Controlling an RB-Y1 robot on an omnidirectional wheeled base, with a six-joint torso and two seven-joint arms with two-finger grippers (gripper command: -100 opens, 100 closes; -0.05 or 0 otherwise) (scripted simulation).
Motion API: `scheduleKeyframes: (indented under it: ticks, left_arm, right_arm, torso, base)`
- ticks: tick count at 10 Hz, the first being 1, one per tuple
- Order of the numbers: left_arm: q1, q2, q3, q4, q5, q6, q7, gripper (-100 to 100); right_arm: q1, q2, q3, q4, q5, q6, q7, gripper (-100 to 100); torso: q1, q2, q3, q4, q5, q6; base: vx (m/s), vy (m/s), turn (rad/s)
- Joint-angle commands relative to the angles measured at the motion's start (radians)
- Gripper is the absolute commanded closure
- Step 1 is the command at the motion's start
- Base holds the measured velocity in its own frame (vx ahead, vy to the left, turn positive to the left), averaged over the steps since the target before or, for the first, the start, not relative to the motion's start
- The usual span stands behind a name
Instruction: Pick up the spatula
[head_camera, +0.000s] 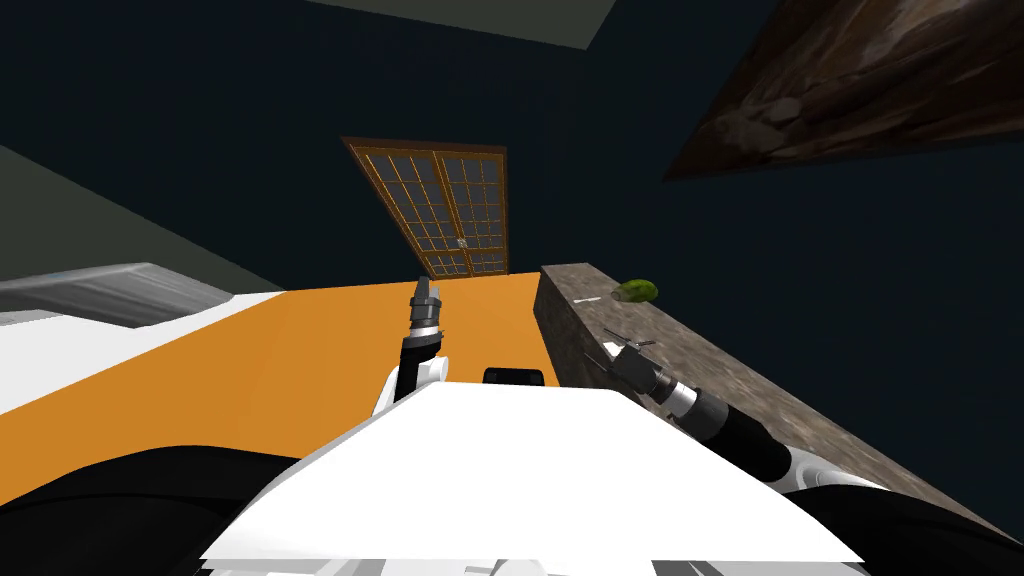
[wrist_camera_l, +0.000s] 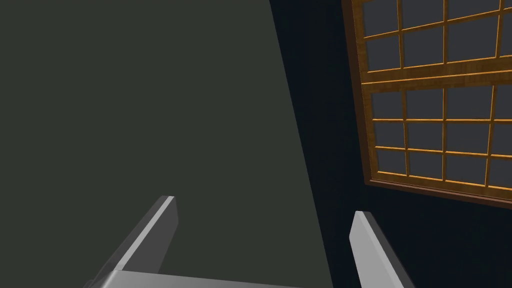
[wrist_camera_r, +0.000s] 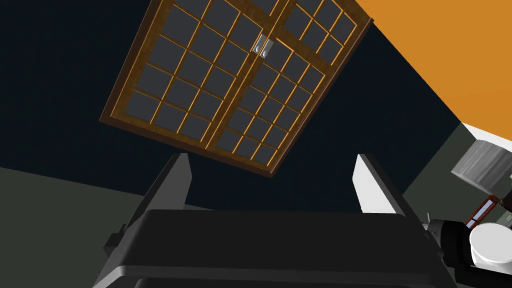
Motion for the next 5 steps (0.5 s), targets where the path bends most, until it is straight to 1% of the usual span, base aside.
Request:
scheduleKeyframes:
  ticks: [1,2,3,4,5]
  left_arm:
    - [0.000,0.000,0.000,0.000,0.000,0.000,0.000,0]
    - [0.000,0.000,0.000,0.000,0.000,0.000,0.000,0]
    - [0.000,0.000,0.000,0.000,0.000,0.000,0.000,0]
    - [0.000,0.000,0.000,0.000,0.000,0.000,0.000,0]
    - [0.000,0.000,0.000,0.000,0.000,0.000,0.000,0]
  right_arm:
    - [0.020,-0.004,-0.023,0.022,0.050,-0.038,0.025,-100]
    - [0.020,-0.004,-0.023,0.022,0.088,-0.038,0.025,-100]
    - [0.040,-0.007,-0.048,0.041,0.128,-0.072,0.044,-100]
    - [0.040,-0.007,-0.048,0.041,0.146,-0.072,0.044,-100]
    - [0.058,-0.010,-0.071,0.061,0.178,-0.106,0.063,-100]
  torso:
    - [0.000,0.000,0.000,0.000,0.000,0.000]
    - [-0.001,-0.001,-0.001,0.000,0.000,-0.001]
    - [-0.001,-0.001,-0.001,0.000,0.000,0.000]
    - [-0.001,-0.001,-0.001,0.000,0.000,0.000]
    - [-0.001,-0.001,-0.001,0.000,0.000,0.000]
  base:
    - [0.044,-0.018,0.209]
    - [0.037,-0.024,0.121]
    - [0.038,-0.025,0.232]
    - [0.034,-0.029,0.127]
    - [0.045,-0.030,0.255]
